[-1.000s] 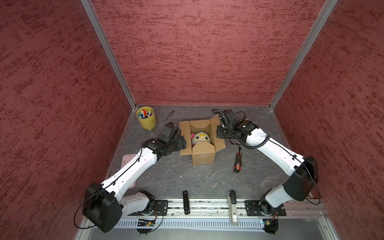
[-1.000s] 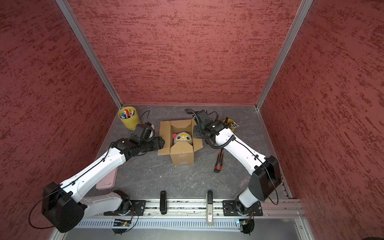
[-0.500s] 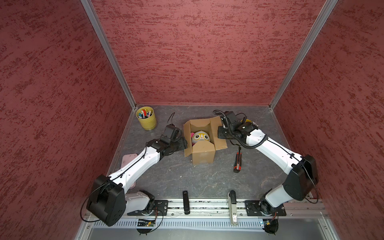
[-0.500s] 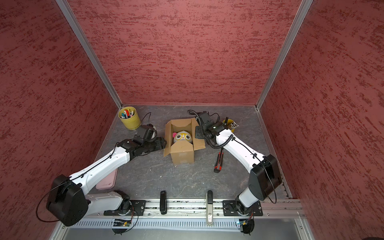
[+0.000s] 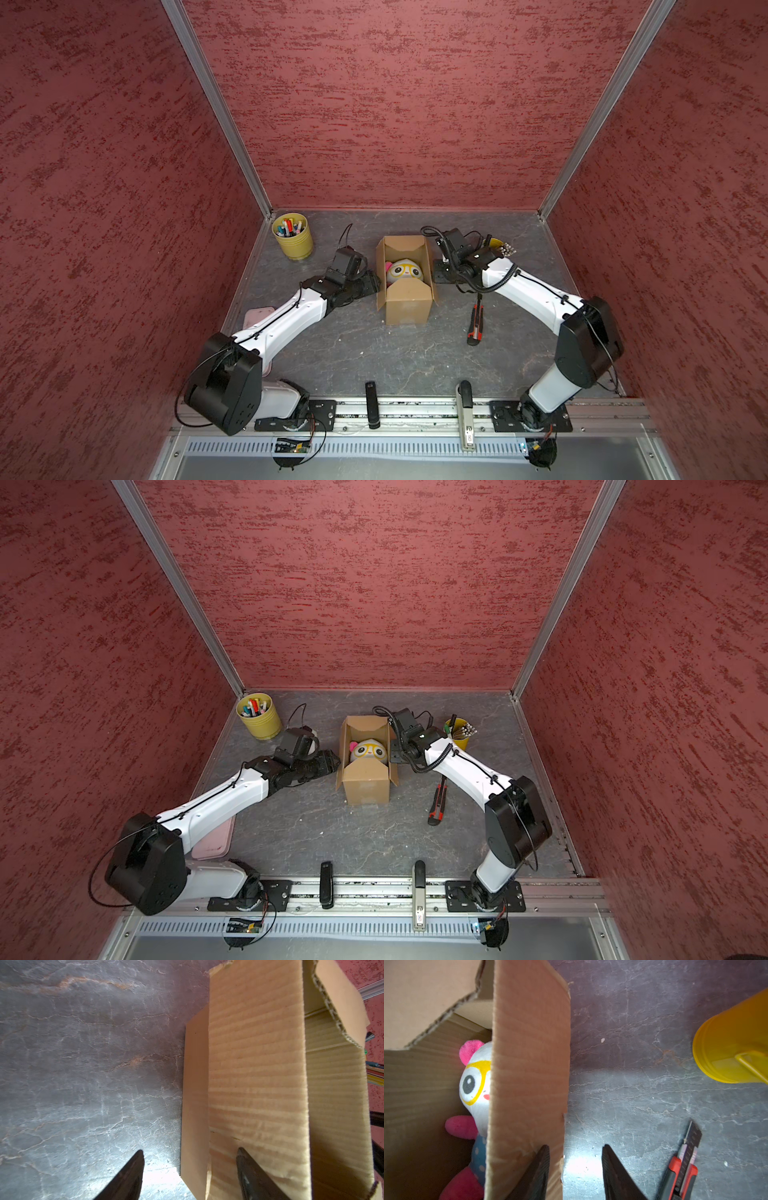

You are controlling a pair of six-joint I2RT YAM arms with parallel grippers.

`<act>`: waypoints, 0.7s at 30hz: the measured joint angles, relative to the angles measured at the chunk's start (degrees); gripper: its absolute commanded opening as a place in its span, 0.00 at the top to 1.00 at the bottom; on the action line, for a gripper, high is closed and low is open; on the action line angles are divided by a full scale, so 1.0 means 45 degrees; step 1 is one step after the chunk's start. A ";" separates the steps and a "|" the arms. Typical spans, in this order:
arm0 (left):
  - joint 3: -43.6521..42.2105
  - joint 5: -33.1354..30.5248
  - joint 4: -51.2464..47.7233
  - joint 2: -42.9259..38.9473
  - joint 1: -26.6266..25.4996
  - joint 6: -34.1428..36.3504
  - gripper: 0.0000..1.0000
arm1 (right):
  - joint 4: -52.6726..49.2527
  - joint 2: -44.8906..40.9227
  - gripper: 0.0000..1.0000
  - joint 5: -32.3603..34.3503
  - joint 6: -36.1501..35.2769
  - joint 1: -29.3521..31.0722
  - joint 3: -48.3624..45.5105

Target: Unpack the express box

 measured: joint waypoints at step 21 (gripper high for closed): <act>-0.0267 -0.0185 0.1365 0.0471 -0.0646 -0.1132 0.30 | 0.1579 -0.0214 0.52 -0.1171 0.0525 -0.0175 -0.1229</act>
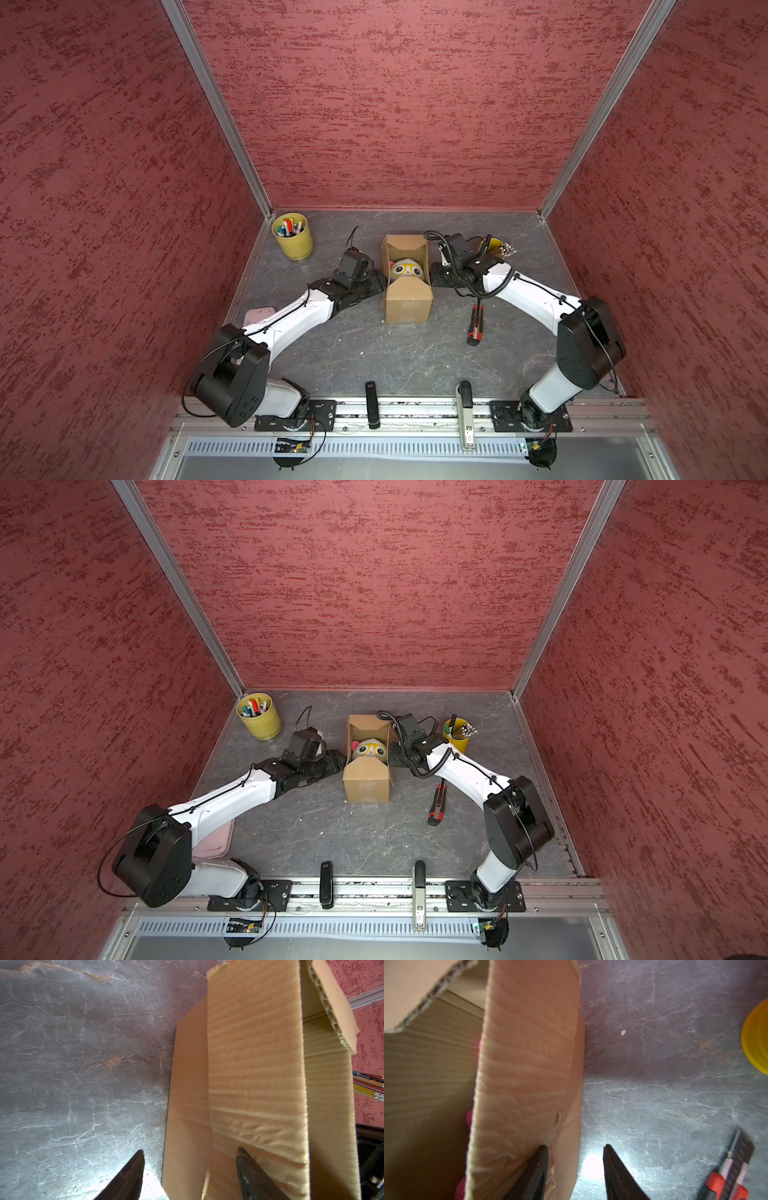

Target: Unpack the express box

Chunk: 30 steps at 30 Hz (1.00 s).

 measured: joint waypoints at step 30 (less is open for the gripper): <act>0.4187 -0.0525 -0.3366 -0.2171 -0.0937 0.2147 0.25 | -0.3337 -0.0593 0.43 0.1758 -0.0486 0.0549 0.3585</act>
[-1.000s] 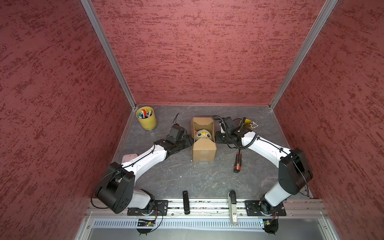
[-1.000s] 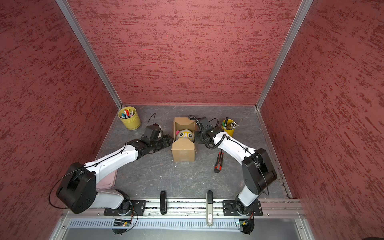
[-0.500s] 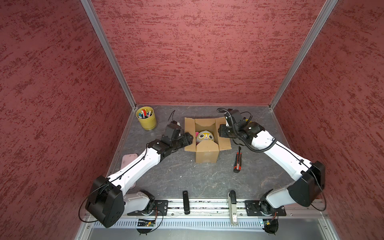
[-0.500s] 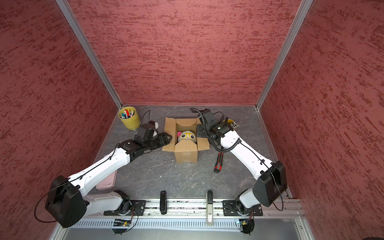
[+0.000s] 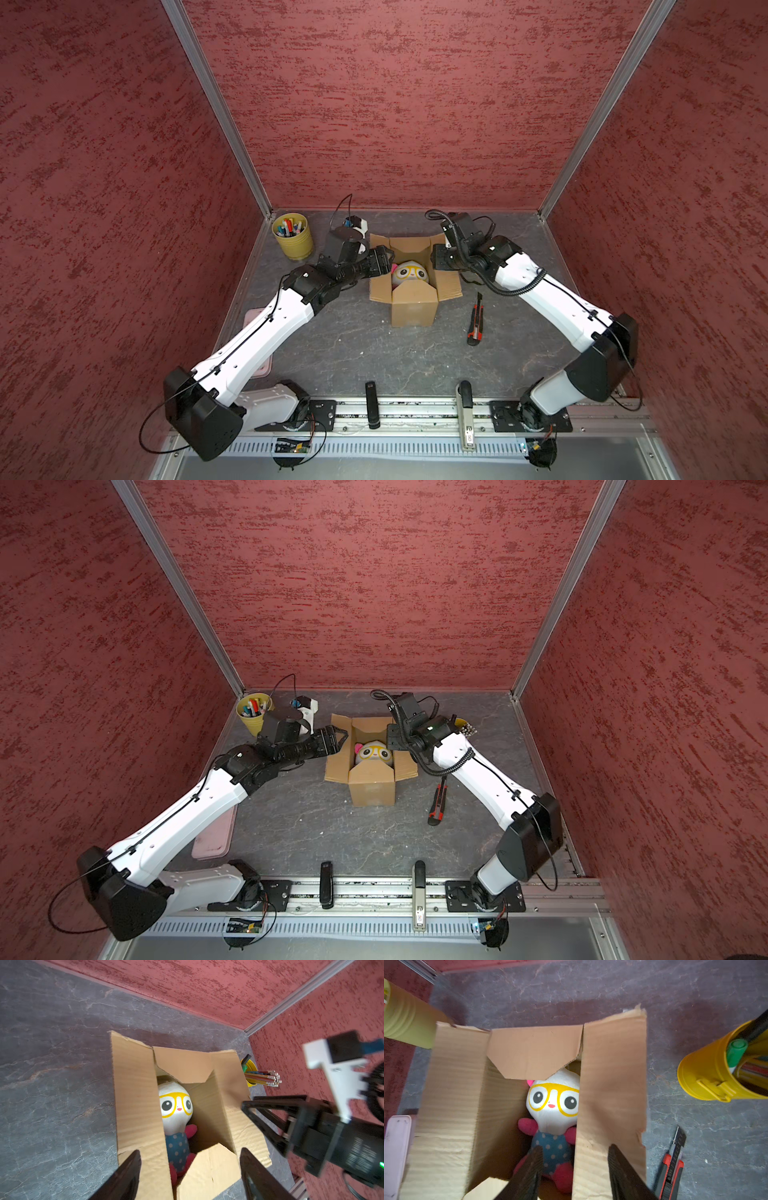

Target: Unpack the express box

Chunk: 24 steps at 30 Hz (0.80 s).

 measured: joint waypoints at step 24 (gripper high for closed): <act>0.1229 -0.1302 -0.2093 0.3041 -0.0748 0.1384 0.20 | 0.0432 0.1807 0.51 -0.0058 0.0039 -0.0005 -0.0369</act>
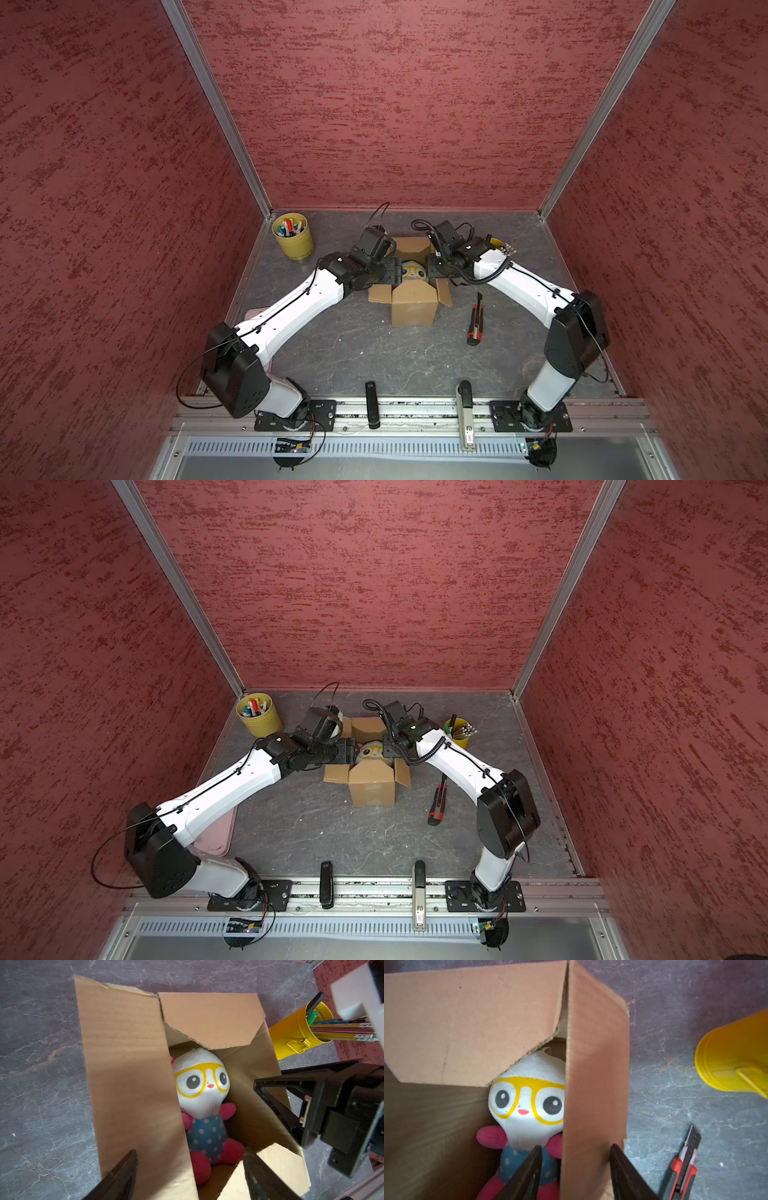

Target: Unpack the express box

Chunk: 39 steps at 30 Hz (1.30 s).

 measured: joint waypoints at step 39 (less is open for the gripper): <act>-0.1035 0.1073 0.2132 0.1530 0.0617 -0.0981 1.00 | 0.0316 0.0452 0.66 -0.0155 -0.0223 -0.0053 0.0097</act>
